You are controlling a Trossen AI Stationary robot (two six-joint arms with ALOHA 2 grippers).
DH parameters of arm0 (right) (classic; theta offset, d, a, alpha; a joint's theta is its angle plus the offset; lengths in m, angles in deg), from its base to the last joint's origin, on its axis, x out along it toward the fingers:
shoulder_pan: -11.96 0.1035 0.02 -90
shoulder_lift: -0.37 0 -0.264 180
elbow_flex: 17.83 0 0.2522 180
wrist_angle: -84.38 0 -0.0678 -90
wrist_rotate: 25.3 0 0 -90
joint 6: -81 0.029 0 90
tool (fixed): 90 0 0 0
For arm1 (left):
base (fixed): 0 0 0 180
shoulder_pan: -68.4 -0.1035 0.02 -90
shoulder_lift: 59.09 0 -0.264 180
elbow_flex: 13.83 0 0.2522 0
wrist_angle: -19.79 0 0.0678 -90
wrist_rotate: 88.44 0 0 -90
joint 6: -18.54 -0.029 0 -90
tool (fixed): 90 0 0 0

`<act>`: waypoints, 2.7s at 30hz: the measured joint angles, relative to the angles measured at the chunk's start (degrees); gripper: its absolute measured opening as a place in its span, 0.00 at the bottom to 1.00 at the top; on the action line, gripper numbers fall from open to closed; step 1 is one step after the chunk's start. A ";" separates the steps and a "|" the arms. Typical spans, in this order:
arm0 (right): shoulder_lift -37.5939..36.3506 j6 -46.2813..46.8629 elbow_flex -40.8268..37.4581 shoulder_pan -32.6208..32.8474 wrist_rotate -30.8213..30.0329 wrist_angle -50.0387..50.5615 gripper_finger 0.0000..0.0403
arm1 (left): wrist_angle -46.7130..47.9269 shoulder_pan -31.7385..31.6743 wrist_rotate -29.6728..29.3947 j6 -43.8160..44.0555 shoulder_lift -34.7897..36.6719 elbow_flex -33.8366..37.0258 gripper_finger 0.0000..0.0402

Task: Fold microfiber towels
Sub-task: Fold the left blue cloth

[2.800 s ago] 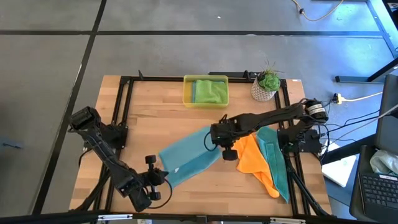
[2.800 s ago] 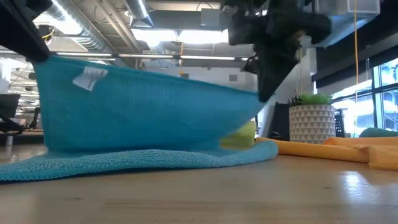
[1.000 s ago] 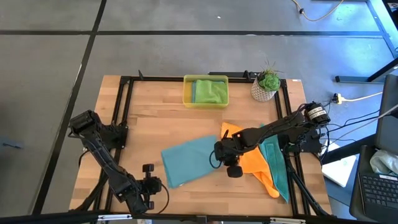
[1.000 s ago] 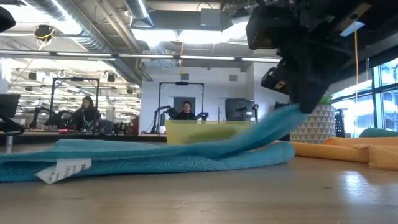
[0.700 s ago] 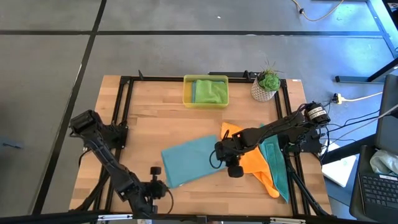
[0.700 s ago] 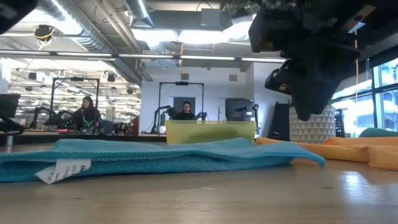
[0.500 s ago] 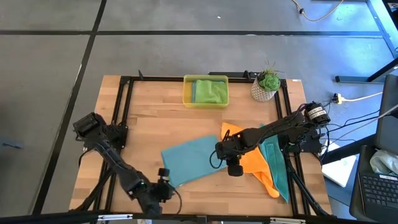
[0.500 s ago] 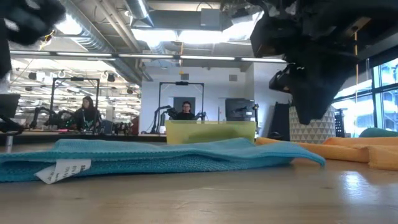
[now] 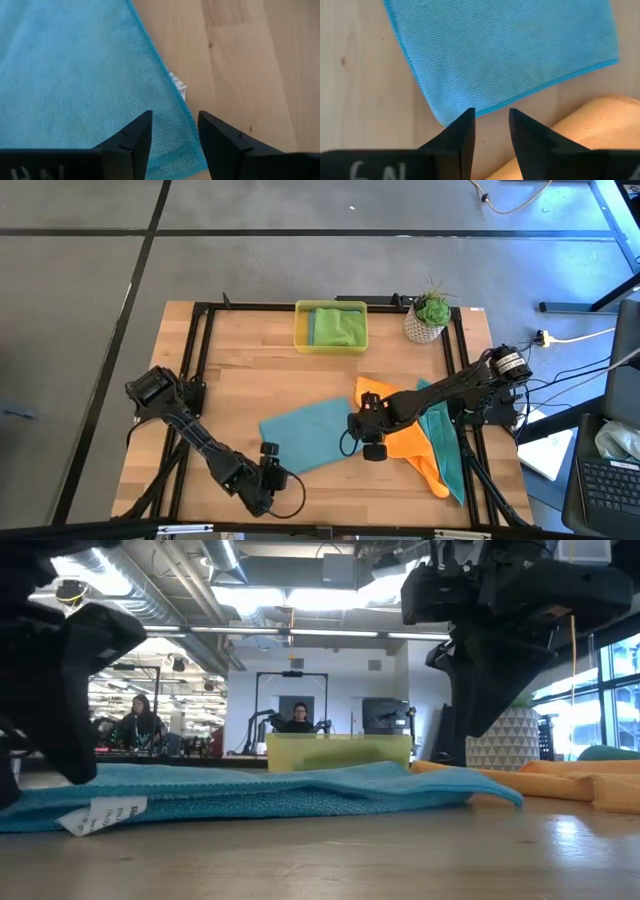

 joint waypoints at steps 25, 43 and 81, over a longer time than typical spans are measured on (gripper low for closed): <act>0.00 -0.36 -0.92 1.53 -9.60 -2.74 0.30 | 6.69 1.45 4.67 5.18 6.97 -0.04 0.00; 0.00 0.43 -7.55 1.53 -9.49 -8.72 0.30 | 7.49 3.59 6.73 9.08 6.19 -0.04 0.00; 5.78 4.58 -7.89 5.05 -8.90 -46.87 0.30 | 29.05 14.50 6.03 29.90 3.42 0.15 0.16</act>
